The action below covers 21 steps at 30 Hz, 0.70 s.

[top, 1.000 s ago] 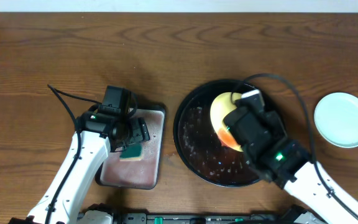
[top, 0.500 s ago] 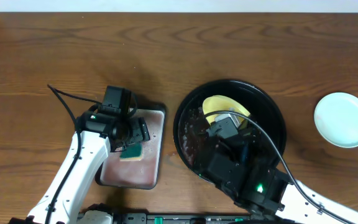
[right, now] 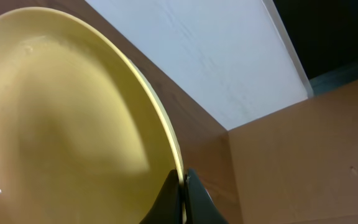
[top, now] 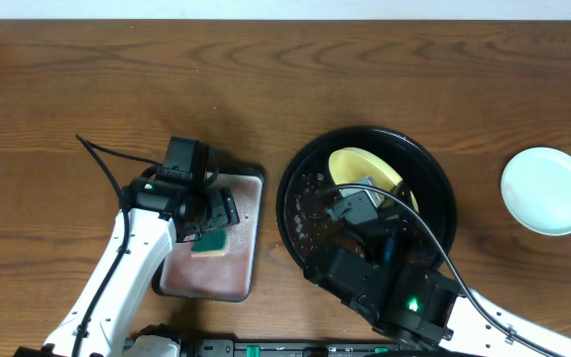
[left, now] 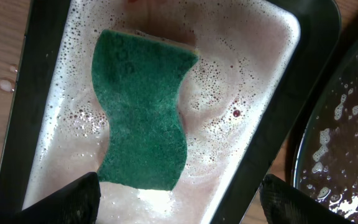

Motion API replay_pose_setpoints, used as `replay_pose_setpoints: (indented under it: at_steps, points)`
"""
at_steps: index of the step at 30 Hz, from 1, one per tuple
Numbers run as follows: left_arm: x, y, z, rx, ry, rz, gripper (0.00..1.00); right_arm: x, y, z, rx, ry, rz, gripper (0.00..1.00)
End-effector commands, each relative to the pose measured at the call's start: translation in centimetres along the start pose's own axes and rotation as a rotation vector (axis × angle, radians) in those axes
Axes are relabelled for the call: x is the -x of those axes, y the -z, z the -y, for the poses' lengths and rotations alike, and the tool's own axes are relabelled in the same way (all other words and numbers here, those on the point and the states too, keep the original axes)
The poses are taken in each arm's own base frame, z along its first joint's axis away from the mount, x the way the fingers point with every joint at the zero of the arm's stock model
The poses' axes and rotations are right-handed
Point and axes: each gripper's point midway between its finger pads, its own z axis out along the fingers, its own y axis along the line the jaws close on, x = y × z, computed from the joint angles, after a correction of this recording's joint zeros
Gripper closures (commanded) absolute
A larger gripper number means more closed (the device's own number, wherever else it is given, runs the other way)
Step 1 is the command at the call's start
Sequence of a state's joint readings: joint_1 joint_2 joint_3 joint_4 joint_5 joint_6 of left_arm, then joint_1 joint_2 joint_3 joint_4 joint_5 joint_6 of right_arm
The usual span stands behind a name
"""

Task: Clean dirty plates on tray and stack at the side
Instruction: 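Lift the yellow plate with the right gripper and tilt it upright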

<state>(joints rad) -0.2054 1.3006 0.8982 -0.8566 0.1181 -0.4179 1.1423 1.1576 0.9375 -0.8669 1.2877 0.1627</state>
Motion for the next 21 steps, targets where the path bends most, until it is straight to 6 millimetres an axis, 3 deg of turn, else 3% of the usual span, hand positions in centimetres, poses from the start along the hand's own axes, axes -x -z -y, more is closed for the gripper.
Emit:
replay_pose_setpoints:
  at_steps: [1, 21]
  points:
    - [0.74, 0.64, 0.35, -0.012, -0.004, 0.021, 0.17, 0.47, 0.46, 0.93, -0.039, -0.001, 0.026, 0.99]
    - [0.74, 0.64, 0.35, -0.012, -0.003, 0.021, 0.17, 0.59, 0.52, 1.75, -0.087, 0.009, 0.033, 0.99]
